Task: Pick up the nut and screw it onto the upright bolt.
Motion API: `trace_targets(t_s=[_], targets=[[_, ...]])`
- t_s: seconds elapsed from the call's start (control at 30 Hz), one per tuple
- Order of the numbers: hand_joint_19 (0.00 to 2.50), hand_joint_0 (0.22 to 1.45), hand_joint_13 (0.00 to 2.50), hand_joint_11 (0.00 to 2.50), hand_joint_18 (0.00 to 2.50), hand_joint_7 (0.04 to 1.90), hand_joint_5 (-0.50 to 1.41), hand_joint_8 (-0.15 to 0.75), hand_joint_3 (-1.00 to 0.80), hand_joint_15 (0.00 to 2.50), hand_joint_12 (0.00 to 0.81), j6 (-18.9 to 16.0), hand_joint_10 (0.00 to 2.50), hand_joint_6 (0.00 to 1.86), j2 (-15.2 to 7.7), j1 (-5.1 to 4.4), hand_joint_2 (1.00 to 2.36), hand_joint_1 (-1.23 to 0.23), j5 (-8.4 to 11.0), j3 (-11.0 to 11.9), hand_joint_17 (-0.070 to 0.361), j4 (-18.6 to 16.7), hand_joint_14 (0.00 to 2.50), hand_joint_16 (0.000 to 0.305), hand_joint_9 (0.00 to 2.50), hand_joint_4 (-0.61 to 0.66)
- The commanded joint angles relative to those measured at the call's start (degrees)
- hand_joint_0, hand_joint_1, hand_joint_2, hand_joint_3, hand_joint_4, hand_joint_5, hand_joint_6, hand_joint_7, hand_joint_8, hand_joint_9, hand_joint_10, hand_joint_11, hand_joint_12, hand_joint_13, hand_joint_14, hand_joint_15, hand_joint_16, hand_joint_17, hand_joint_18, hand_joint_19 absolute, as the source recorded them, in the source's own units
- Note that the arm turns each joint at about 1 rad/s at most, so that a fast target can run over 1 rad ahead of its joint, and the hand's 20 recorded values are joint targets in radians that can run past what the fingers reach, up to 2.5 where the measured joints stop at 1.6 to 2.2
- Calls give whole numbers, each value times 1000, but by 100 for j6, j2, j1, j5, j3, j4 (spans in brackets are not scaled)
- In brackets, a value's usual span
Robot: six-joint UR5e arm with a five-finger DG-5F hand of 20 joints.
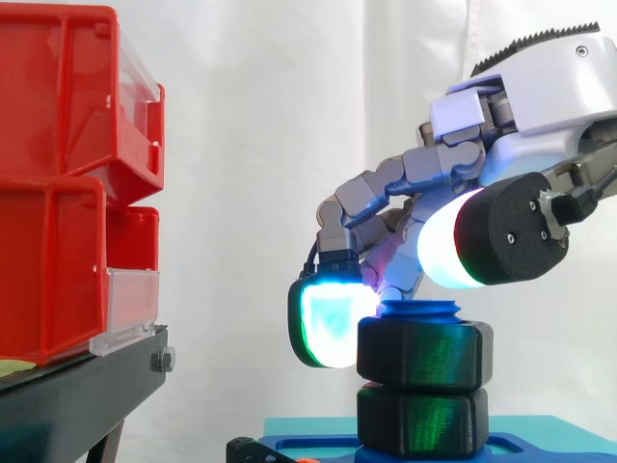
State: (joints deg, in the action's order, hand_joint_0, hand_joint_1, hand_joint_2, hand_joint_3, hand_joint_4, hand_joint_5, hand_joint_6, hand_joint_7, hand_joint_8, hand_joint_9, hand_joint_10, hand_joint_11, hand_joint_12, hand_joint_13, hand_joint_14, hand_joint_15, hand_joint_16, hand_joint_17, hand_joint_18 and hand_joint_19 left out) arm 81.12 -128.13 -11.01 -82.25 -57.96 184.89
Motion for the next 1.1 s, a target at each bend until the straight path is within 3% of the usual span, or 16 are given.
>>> trace_targets(t_s=[0.0, 0.4, 0.63, 0.93, 0.97, 1.07], targets=[[0, 495, 662, 0, 283, 1255, -30, 251, -500, 0, 255, 0, 0, 567, -1, 20, 1000, -287, -1, -5, 50, 3, 0, 22, 799, 169], [0, 507, 785, 0, 442, 1154, -22, 260, -500, 0, 222, 167, 0, 644, -1, 125, 1000, -317, -72, -5, 41, 12, 0, 18, 972, 146], [0, 517, 901, 0, 574, 1216, 13, 265, -500, 0, 193, 237, 0, 654, 7, 222, 1000, -328, -142, 66, 32, 126, 0, 14, 1139, 110], [24, 520, 943, 0, 628, 1225, 14, 268, -500, 0, 184, 352, 0, 640, 7, 345, 1000, -333, -204, 321, 31, 548, 0, 14, 1203, 122], [27, 520, 941, 0, 627, 1236, 4, 267, -500, 0, 189, 404, 0, 612, 7, 398, 1000, -331, -204, 452, 31, 706, 0, 14, 1199, 138], [21, 514, 919, 0, 606, 1293, -5, 265, -500, 0, 194, 457, 0, 564, 7, 433, 1000, -329, -221, 602, 34, 812, 0, 15, 1180, 167]])
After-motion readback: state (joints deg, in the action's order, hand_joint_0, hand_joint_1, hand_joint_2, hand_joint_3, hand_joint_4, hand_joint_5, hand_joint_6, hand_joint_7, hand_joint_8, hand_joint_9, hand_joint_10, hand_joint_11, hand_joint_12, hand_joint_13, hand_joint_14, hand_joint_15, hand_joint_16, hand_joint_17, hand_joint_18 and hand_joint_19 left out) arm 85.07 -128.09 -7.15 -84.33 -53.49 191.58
